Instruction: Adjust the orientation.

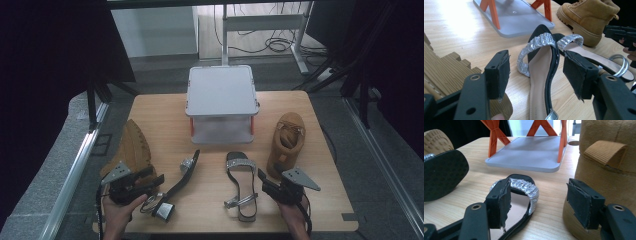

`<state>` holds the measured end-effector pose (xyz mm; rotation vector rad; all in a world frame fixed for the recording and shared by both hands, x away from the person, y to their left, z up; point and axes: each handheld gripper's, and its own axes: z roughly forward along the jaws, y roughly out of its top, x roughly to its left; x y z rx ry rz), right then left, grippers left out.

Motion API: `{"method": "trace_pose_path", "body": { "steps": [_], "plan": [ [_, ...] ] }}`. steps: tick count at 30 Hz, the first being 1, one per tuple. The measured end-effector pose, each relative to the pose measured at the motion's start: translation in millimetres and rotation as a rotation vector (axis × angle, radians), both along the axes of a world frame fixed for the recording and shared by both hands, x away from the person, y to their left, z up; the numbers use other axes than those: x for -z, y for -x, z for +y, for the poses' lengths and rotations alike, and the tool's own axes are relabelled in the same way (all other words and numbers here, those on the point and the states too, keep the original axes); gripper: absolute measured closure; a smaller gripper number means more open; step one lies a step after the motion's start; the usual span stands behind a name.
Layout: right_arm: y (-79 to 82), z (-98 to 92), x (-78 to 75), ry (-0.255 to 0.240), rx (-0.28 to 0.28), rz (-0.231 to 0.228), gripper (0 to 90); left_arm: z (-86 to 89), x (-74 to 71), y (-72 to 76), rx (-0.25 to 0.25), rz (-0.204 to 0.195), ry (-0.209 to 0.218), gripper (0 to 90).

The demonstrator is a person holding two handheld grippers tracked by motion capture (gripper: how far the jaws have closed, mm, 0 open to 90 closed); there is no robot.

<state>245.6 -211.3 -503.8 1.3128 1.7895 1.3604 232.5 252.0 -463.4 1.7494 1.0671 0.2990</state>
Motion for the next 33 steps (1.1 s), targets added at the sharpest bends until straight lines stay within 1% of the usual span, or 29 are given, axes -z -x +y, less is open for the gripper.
{"method": "trace_pose_path", "body": {
  "steps": [2, 4, 7, 10, 11, 12, 13, 15, 16, 17, 18, 19, 21, 25, 28, 33],
  "plan": [
    [0.0, 0.6, 0.0, -0.003, -0.004, 0.002, 38.1, 0.3, 0.7, -0.6, -0.006, 0.01, -0.001, 38.6],
    [0.8, 0.7, -0.4, 0.007, -0.01, -0.003, 39.5, 0.7, 1.3, -0.7, -0.004, 0.013, 0.0, 39.9],
    [1.0, 0.2, -0.9, 0.004, -0.008, -0.004, 39.8, 1.2, 0.8, -0.3, -0.006, 0.014, 0.003, 40.5],
    [1.4, -0.2, -0.6, 0.004, -0.005, -0.003, 39.8, 1.3, -0.2, 0.4, -0.005, 0.011, 0.001, 44.3],
    [1.9, 0.7, -0.1, 0.005, -0.003, 0.0, 39.8, 1.3, -0.4, 0.6, -0.002, 0.01, -0.001, 49.0],
    [1.9, 0.7, -0.1, 0.005, -0.003, 0.0, 39.8, 1.2, -0.5, 0.8, 0.001, 0.01, -0.001, 49.0],
    [2.2, 1.1, 0.4, 0.008, -0.006, 0.001, 39.8, 1.2, -0.7, 1.1, 0.002, 0.01, 0.0, 52.2],
    [2.9, 1.9, 1.1, 0.016, -0.004, 0.003, 39.7, 1.7, -1.2, 1.2, 0.007, 0.013, 0.002, 61.3],
    [3.5, 1.4, 1.8, 0.023, -0.006, 0.011, 39.5, 1.9, -1.5, 1.4, 0.009, 0.012, 0.0, 68.4],
    [3.5, 1.4, 1.8, 0.023, -0.006, 0.011, 39.5, 2.2, -1.8, 1.6, 0.01, 0.011, -0.001, 68.4],
    [3.7, 1.1, 2.0, 0.024, -0.005, 0.011, 39.4, 3.0, -2.2, 2.0, 0.011, 0.011, 0.001, 71.9],
    [3.9, 0.2, 2.5, 0.027, -0.001, 0.013, 39.3, 3.6, -2.6, 2.2, 0.012, 0.012, 0.007, 80.4],
    [3.9, -0.4, 2.5, 0.026, 0.0, 0.012, 39.2, 4.4, -3.0, 2.2, 0.015, 0.019, 0.013, 88.8],
    [4.3, -1.9, 3.2, 0.03, 0.0, 0.01, 39.0, 3.1, -3.1, 1.9, 0.017, 0.034, -0.005, 89.5],
    [4.5, -1.4, 4.1, 0.038, 0.003, 0.01, 38.8, 0.9, -2.4, 1.7, 0.022, 0.039, -0.005, 89.4],
    [5.0, 1.1, 5.9, 0.068, 0.007, 0.008, 38.2, -3.0, 1.1, 0.1, 0.021, 0.056, -0.018, 89.4]
  ]
}}
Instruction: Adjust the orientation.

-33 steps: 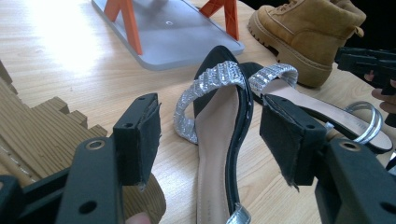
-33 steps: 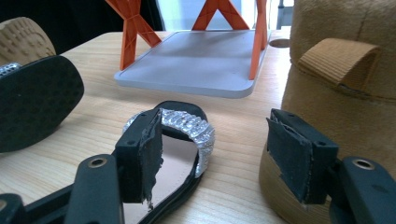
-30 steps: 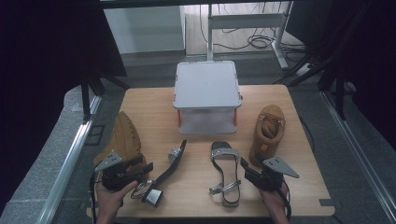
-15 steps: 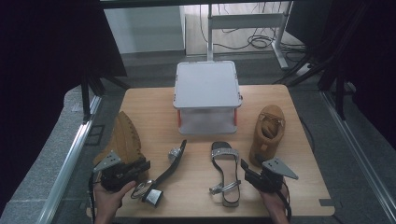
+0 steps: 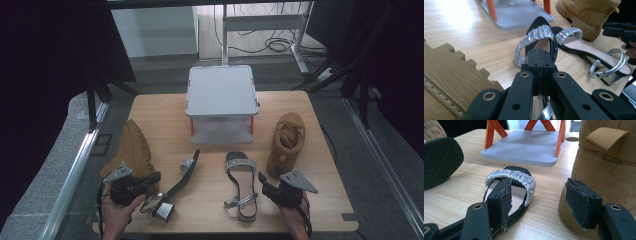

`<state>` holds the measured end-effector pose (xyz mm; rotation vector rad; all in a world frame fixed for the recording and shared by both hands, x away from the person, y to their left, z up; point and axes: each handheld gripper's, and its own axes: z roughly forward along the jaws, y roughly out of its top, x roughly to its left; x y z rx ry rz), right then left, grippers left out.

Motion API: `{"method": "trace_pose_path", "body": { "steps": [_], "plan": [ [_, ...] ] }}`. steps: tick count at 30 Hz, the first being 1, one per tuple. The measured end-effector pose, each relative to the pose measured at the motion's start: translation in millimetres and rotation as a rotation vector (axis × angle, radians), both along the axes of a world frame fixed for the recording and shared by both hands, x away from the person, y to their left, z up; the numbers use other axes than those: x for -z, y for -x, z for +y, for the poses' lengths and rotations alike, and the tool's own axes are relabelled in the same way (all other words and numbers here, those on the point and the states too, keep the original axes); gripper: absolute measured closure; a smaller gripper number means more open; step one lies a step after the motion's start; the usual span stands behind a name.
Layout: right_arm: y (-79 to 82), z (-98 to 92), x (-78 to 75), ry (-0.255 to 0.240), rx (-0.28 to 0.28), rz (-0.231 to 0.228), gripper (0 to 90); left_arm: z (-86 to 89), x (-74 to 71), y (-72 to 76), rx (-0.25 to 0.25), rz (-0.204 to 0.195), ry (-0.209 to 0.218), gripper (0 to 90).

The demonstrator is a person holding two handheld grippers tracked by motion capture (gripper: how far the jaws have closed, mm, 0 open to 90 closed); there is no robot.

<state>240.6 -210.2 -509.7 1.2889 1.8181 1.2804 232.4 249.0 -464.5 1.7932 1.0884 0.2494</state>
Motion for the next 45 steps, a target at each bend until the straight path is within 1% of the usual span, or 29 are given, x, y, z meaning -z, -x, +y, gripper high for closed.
{"method": "trace_pose_path", "body": {
  "steps": [4, 5, 9, 14, 16, 18, 22, 32, 41, 45],
  "plan": [
    [0.2, 0.5, 0.4, 0.008, 0.0, 0.0, 38.1, -5.9, 3.6, -1.3, 0.01, 0.015, -0.018, 89.4],
    [0.2, 0.4, 0.5, 0.008, 0.001, 0.002, 38.1, -8.2, 4.7, -1.9, 0.018, 0.015, -0.031, 89.4],
    [0.0, 0.5, 1.4, 0.011, 0.001, 0.007, 38.0, -16.1, 7.9, -3.0, 0.037, 0.027, -0.055, 89.4],
    [0.0, 1.0, 2.3, 0.016, -0.001, 0.01, 37.9, -25.9, 13.3, -4.5, 0.053, 0.053, -0.094, 89.4],
    [0.0, 1.1, 2.4, 0.018, -0.001, 0.011, 37.8, -29.1, 15.8, -5.1, 0.062, 0.062, -0.105, 89.4],
    [-0.2, 1.6, 3.0, 0.02, 0.0, 0.012, 37.8, -31.6, 17.3, -5.2, 0.07, 0.063, -0.111, 89.4],
    [0.0, 2.5, 4.1, 0.034, -0.003, 0.011, 37.7, -35.2, 20.0, -5.9, 0.074, 0.072, -0.127, 89.4],
    [0.0, 2.0, 4.3, 0.028, -0.01, 0.013, 38.0, -39.6, 24.8, -7.7, 0.08, 0.099, -0.144, 89.4],
    [0.1, 2.0, 4.2, 0.026, -0.012, 0.014, 38.1, -39.4, 25.3, -8.3, 0.069, 0.101, -0.142, 88.7],
    [0.2, 1.3, 4.0, 0.025, -0.009, 0.013, 38.1, -35.9, 24.8, -10.0, 0.06, 0.104, -0.14, 88.7]
  ]
}}
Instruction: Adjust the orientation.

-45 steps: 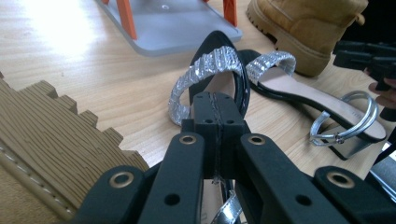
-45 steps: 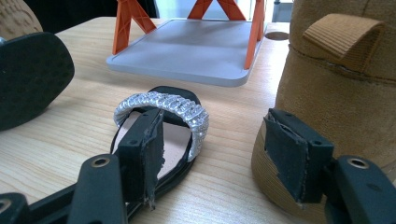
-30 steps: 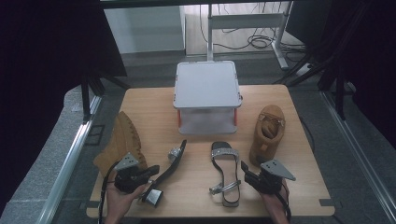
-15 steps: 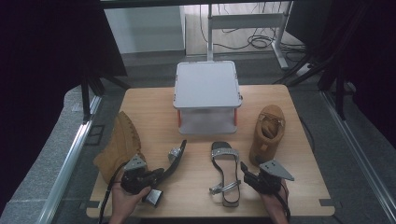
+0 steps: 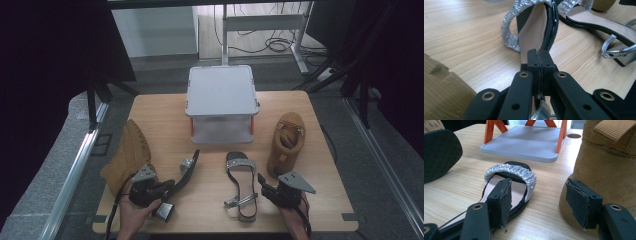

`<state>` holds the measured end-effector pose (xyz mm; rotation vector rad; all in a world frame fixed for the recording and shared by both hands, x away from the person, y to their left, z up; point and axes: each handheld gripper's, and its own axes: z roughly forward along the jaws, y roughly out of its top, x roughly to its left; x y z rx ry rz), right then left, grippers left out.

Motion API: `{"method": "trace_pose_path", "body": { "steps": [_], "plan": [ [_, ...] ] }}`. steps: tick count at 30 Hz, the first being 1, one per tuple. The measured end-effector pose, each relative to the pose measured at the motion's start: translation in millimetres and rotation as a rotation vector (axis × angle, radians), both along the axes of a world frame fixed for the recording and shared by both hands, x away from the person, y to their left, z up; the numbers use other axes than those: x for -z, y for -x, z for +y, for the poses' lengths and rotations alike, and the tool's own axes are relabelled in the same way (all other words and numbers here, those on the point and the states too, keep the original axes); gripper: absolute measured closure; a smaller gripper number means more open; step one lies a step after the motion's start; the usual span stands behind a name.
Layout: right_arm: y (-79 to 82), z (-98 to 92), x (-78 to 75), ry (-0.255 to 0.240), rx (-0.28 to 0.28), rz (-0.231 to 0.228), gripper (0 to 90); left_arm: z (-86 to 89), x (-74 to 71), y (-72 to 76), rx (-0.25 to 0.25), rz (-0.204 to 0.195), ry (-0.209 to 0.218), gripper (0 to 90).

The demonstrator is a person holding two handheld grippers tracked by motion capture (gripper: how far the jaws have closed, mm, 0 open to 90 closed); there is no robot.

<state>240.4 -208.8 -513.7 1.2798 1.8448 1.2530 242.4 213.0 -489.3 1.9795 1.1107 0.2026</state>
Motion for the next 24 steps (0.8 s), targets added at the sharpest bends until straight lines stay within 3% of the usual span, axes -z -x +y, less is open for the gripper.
{"method": "trace_pose_path", "body": {
  "steps": [24],
  "plan": [
    [-0.1, -2.4, 0.6, 0.007, 0.005, -0.001, 38.0, -17.0, 3.1, 1.4, 0.037, 0.011, -0.004, 89.2]
  ]
}}
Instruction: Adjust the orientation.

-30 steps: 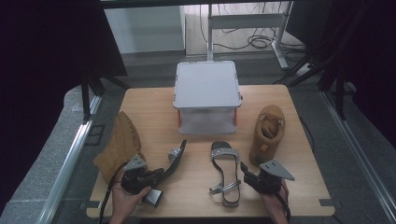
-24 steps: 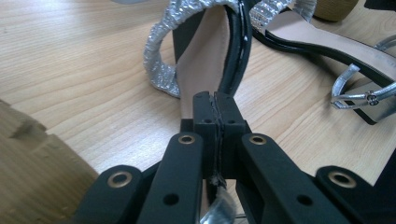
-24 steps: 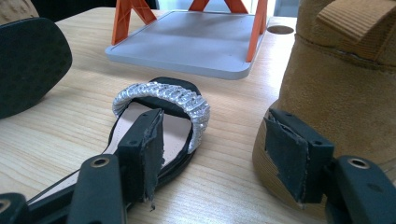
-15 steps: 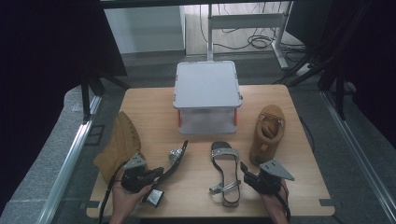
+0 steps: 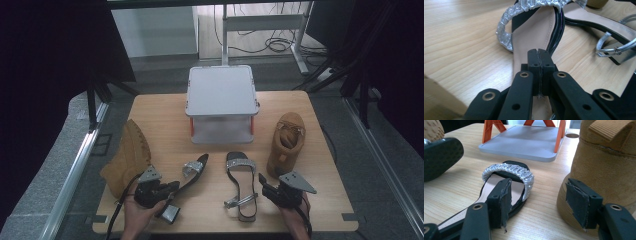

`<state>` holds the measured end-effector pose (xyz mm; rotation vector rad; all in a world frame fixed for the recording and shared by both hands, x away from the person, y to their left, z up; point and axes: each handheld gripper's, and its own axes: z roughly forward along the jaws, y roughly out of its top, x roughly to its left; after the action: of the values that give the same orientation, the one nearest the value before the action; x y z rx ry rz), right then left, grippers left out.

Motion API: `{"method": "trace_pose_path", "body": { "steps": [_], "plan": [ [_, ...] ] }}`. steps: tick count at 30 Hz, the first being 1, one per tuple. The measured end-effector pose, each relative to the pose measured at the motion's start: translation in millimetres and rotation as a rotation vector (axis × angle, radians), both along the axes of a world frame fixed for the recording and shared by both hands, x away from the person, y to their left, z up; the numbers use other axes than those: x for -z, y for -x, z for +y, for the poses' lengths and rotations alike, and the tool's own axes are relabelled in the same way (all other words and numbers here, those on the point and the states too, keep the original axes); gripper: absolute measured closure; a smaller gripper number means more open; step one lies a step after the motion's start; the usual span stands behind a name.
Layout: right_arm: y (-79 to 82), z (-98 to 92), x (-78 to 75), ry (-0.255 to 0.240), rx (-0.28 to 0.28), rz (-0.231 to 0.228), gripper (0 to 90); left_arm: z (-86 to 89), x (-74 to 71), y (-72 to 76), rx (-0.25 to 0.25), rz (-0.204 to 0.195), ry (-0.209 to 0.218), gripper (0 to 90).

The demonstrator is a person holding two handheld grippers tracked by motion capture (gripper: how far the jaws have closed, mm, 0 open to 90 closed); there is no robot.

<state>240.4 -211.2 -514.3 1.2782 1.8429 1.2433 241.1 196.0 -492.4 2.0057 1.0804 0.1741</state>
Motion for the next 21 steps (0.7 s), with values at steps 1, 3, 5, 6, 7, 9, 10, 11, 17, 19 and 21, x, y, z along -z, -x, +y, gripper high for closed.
{"method": "trace_pose_path", "body": {
  "steps": [1, 3, 5, 6, 7, 9, 10, 11, 17, 19, 21],
  "plan": [
    [0.0, -0.4, 0.0, 0.0, 0.001, 0.0, 38.1, -2.4, 0.4, 0.5, 0.006, 0.002, -0.006, 89.3],
    [0.3, -1.2, 0.1, 0.0, 0.003, 0.001, 38.0, -9.9, 2.5, 1.8, 0.023, 0.011, -0.015, 89.3],
    [0.5, -2.2, 0.2, 0.0, 0.006, 0.001, 38.0, -19.3, 5.1, 3.3, 0.038, 0.024, -0.033, 89.2],
    [0.5, -2.8, 0.3, 0.0, 0.007, 0.001, 38.0, -24.6, 6.5, 4.3, 0.05, 0.032, -0.041, 89.2],
    [0.6, -3.2, 0.2, -0.001, 0.007, 0.001, 38.0, -28.4, 7.5, 5.0, 0.061, 0.038, -0.047, 89.2],
    [0.7, -3.9, -0.1, 0.0, 0.009, 0.0, 38.0, -37.4, 10.1, 7.0, 0.075, 0.046, -0.074, 88.4],
    [0.7, -4.1, -0.1, 0.0, 0.009, -0.001, 38.1, -40.6, 11.5, 7.8, 0.078, 0.043, -0.089, 88.3],
    [0.7, -4.4, -0.1, 0.002, 0.01, -0.002, 38.1, -41.2, 11.7, 8.0, 0.078, 0.045, -0.085, 88.2],
    [0.2, -4.3, 1.2, 0.008, 0.012, 0.001, 38.0, -40.1, 9.6, 8.5, 0.082, 0.05, -0.072, 87.7],
    [0.3, -4.2, 1.3, 0.01, 0.012, 0.0, 38.0, -39.0, 7.8, 9.0, 0.084, 0.047, -0.055, 87.9],
    [0.4, -4.4, 1.1, 0.009, 0.013, 0.0, 38.0, -37.0, 4.6, 9.9, 0.084, 0.041, -0.045, 87.9]
  ]
}}
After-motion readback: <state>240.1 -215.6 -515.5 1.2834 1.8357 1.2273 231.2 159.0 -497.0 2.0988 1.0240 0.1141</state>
